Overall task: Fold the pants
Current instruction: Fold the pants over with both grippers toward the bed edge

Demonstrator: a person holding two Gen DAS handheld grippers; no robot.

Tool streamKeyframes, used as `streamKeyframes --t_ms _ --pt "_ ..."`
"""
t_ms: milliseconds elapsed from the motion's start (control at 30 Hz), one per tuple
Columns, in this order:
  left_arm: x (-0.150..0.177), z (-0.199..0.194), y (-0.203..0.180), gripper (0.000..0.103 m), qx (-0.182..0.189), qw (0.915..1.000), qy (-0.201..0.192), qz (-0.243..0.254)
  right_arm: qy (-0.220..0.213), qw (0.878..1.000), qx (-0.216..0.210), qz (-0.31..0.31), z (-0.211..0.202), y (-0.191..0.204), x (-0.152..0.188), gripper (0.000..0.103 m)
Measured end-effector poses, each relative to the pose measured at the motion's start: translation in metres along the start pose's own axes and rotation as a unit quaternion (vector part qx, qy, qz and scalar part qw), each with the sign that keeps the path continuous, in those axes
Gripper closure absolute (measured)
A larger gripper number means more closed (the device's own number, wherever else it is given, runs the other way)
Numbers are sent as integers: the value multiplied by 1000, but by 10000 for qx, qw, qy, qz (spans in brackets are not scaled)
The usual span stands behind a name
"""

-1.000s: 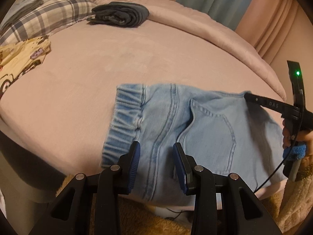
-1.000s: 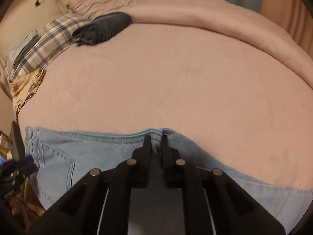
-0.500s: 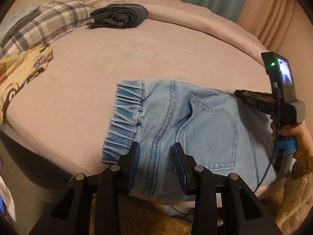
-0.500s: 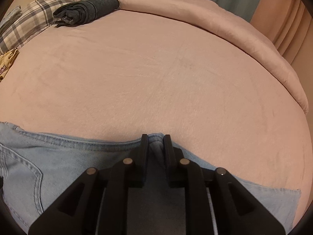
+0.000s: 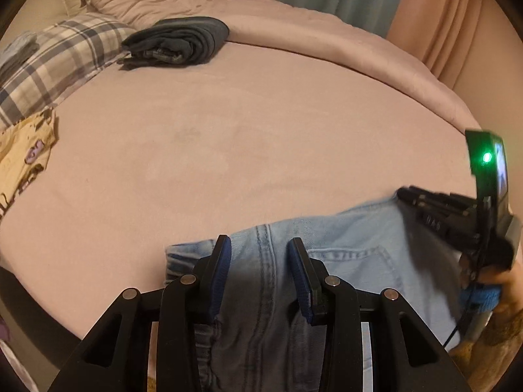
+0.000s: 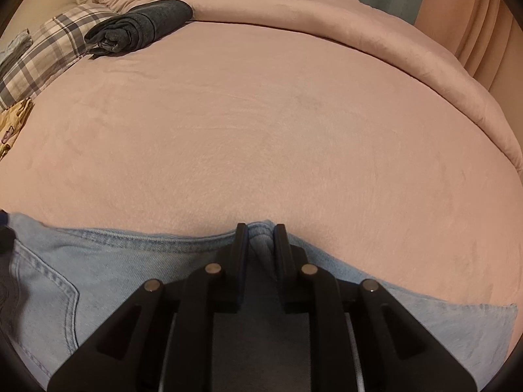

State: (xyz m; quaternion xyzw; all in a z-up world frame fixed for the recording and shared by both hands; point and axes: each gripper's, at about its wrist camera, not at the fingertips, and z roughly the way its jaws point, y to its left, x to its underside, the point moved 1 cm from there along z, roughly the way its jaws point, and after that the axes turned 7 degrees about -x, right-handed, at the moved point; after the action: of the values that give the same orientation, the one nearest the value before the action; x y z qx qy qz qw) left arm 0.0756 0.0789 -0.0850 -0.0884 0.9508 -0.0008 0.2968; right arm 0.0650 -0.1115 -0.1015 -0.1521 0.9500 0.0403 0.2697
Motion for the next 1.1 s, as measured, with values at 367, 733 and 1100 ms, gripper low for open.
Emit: streamKeyframes --t_ms 367,733,1100 --pt "10 0 -7 65 -179 9988 -246 393 -14 9993 -287 251 2 -13 0 88" --pt "-1 8 3 64 129 9995 -113 261 -74 9985 -348 418 3 -13 0 87" --pt "20 -53 -44 64 1109 9936 -68 208 -322 9948 -626 739 -18 -23 7 49"
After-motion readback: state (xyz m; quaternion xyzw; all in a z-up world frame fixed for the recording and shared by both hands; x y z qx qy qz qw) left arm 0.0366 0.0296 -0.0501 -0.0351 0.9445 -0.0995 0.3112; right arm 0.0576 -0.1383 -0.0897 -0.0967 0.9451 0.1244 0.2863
